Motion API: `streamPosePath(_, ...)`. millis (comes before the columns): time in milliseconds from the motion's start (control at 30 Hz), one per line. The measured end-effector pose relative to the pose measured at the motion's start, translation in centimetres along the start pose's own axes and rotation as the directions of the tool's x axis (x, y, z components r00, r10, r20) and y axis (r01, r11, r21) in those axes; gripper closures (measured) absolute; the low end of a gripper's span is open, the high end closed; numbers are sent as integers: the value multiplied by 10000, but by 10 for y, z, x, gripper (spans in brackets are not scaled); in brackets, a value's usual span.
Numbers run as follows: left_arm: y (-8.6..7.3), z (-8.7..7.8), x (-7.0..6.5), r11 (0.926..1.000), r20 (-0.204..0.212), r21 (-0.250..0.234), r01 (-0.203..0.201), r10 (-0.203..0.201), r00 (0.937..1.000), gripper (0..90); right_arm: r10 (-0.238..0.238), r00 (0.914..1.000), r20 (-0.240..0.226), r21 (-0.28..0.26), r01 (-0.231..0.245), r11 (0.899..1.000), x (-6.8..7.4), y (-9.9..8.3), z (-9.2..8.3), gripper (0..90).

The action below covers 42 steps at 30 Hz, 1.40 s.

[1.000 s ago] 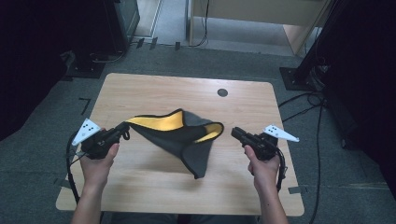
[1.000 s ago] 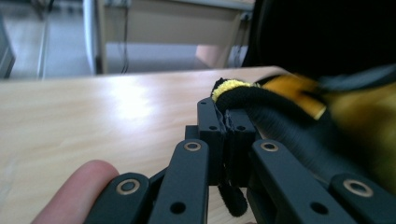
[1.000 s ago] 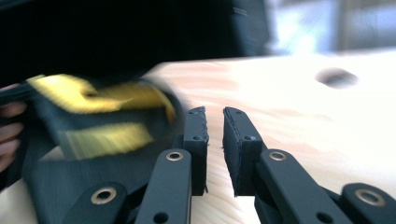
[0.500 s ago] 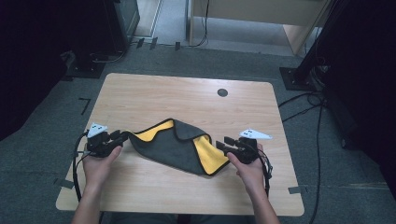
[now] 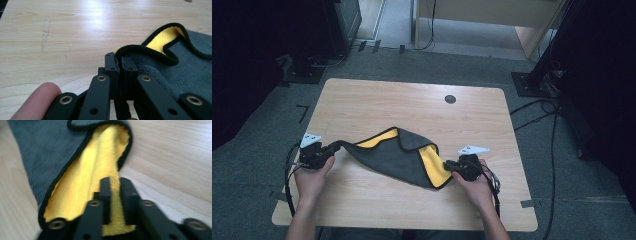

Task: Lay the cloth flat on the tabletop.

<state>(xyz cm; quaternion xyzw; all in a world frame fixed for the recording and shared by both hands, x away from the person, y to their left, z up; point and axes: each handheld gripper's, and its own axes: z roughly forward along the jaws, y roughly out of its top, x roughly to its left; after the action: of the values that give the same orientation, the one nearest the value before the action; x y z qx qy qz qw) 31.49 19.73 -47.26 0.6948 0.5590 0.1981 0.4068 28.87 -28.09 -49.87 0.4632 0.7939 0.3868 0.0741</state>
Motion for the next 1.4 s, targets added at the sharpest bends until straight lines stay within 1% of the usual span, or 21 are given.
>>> streamPosePath(33,0,0,1,10000,-57,-44,33,-33,10000,862,-215,9998,-16,156,215,9996,2,0,0,866)
streamPosePath(100,0,0,-1,9994,-626,84,-322,326,9975,867,-520,9986,-59,359,522,9980,5,-2,-1,874)
streamPosePath(167,-1,2,1,9990,-748,195,-407,420,9963,868,-754,9971,-64,547,757,9956,7,-4,-2,878)
streamPosePath(233,-2,4,4,9995,-821,255,-203,224,9964,865,-890,9958,-200,702,902,9934,8,-8,-4,879)
streamPosePath(300,-3,2,5,9999,-825,96,62,-53,9966,829,-942,9946,-432,801,974,9920,11,-10,-5,880)
streamPosePath(433,-1,-4,2,9996,-798,-246,141,-161,9967,732,-1421,9862,-849,1202,1517,9811,20,-8,-7,874)
streamPosePath(500,0,-7,0,9992,-876,-352,196,-227,9959,675,-1412,9856,-931,895,1495,9847,21,-5,-10,845)
streamPosePath(533,0,-8,-1,9987,-931,-417,284,-321,9951,637,-1288,9876,-900,579,1343,9892,20,-3,-12,820)
streamPosePath(600,2,-11,-1,9970,-1040,-581,503,-562,9930,575,-1245,9902,-636,-162,1237,9922,20,3,-16,765)
streamPosePath(700,3,-16,3,9928,-1107,-867,825,-920,9896,540,-1297,9912,-275,-1153,1257,9853,24,16,-19,714)
streamPosePath(767,2,-18,5,9912,-1107,-934,939,-1041,9884,548,-1413,9896,-287,-1608,1349,9777,30,25,-17,697)
streamPosePath(833,1,-16,6,9922,-943,-786,963,-1036,9901,566,-1793,9832,-340,-1687,1712,9707,38,34,-8,662)
streamPosePath(933,-2,-10,2,9962,-581,-357,793,-813,9950,585,-2649,9639,-282,-1332,2590,9567,54,45,15,620)
streamPosePath(967,-3,-6,-1,9972,-467,-216,719,-728,9962,584,-2776,9601,-348,-1300,2711,9537,58,49,24,608)
streamPosePath(1033,-6,-1,-6,9984,-275,41,572,-571,9980,582,-2762,9596,-538,-1261,2679,9552,64,54,40,598)
streamPosePath(1133,-9,8,-11,9984,-81,411,388,-385,9992,579,-2820,9592,-214,-1044,2784,9548,68,60,64,595)
streamPosePath(1267,-14,18,-15,9960,53,868,228,-233,9997,567,-2875,9578,14,-575,2871,9562,71,64,90,573)
streamPosePath(1300,-15,19,-15,9955,88,925,226,-235,9997,564,-3097,9508,-97,-439,3090,9500,72,64,96,570)
streamPosePath(1333,-16,20,-16,9949,121,988,199,-212,9997,564,-3439,9390,-16,-259,3437,9387,74,63,101,588)
streamPosePath(1367,-16,21,-17,9948,105,998,206,-218,9997,564,-3821,9238,239,18,3821,9241,76,62,105,621)
streamPosePath(1400,-16,21,-17,9949,96,988,207,-217,9997,563,-3873,9216,269,-80,3876,9218,76,62,105,753)
